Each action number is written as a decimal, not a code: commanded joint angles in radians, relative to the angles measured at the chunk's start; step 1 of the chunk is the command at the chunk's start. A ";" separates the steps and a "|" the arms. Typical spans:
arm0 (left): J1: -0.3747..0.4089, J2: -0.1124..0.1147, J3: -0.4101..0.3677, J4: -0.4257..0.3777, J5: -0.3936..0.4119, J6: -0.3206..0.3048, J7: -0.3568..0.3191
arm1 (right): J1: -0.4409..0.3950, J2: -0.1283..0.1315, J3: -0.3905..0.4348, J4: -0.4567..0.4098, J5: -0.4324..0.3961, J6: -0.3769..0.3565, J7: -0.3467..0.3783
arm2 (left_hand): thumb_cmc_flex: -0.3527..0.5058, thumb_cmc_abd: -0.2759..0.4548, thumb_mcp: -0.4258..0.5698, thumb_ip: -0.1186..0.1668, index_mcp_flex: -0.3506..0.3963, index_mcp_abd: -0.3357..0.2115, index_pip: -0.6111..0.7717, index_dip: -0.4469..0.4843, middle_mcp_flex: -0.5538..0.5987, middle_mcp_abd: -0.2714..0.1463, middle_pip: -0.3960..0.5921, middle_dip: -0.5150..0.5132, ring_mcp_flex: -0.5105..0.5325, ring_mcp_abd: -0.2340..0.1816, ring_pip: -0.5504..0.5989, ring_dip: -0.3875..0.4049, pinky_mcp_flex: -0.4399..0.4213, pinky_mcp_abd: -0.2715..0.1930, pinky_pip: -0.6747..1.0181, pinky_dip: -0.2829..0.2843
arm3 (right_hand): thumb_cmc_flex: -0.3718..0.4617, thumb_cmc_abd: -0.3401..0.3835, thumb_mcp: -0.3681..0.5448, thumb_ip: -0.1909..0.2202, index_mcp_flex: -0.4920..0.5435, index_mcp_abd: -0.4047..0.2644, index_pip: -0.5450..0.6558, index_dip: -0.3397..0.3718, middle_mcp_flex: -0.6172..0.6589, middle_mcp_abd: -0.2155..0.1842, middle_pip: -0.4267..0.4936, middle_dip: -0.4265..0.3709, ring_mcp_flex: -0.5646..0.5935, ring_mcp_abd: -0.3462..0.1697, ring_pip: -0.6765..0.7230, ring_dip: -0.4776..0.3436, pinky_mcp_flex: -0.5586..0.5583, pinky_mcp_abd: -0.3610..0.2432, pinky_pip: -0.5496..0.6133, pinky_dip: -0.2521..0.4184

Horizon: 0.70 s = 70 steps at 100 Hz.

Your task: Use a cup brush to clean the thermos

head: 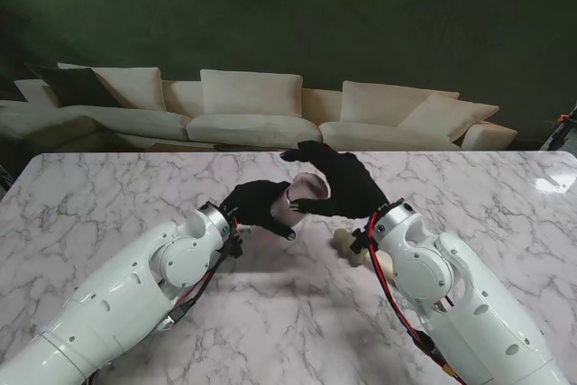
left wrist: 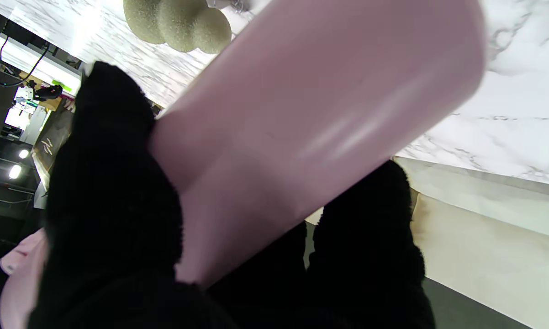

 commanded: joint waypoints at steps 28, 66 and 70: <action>-0.011 -0.005 0.000 -0.001 0.001 -0.013 -0.005 | -0.044 0.029 0.063 -0.134 -0.117 0.315 0.148 | 0.362 0.384 0.333 0.004 0.092 -0.168 0.095 0.026 0.039 -0.078 0.100 0.031 0.050 -0.017 0.107 0.034 0.027 -0.078 0.052 0.020 | -0.269 0.254 -0.171 0.035 -0.024 0.306 -0.101 -0.025 0.094 0.122 0.103 0.040 0.436 0.114 0.408 0.238 0.481 -0.012 0.545 0.186; -0.016 -0.005 0.005 0.003 -0.001 -0.018 -0.008 | 0.014 0.050 -0.042 -0.141 -0.169 0.453 0.287 | 0.362 0.385 0.333 0.004 0.092 -0.169 0.095 0.027 0.039 -0.078 0.101 0.031 0.048 -0.017 0.107 0.034 0.026 -0.078 0.052 0.020 | -0.382 0.234 -0.090 0.032 0.104 0.368 0.011 0.053 0.337 0.138 0.385 0.174 0.929 0.093 0.867 0.388 1.076 -0.200 1.038 0.059; -0.016 -0.005 0.005 0.004 -0.001 -0.018 -0.007 | 0.020 0.051 -0.051 -0.142 -0.164 0.459 0.297 | 0.361 0.386 0.333 0.004 0.091 -0.170 0.095 0.027 0.038 -0.079 0.101 0.031 0.048 -0.017 0.107 0.034 0.026 -0.078 0.053 0.020 | -0.372 0.228 -0.090 0.031 0.128 0.367 0.033 0.068 0.334 0.143 0.388 0.177 0.940 0.081 0.902 0.391 1.098 -0.223 1.057 0.046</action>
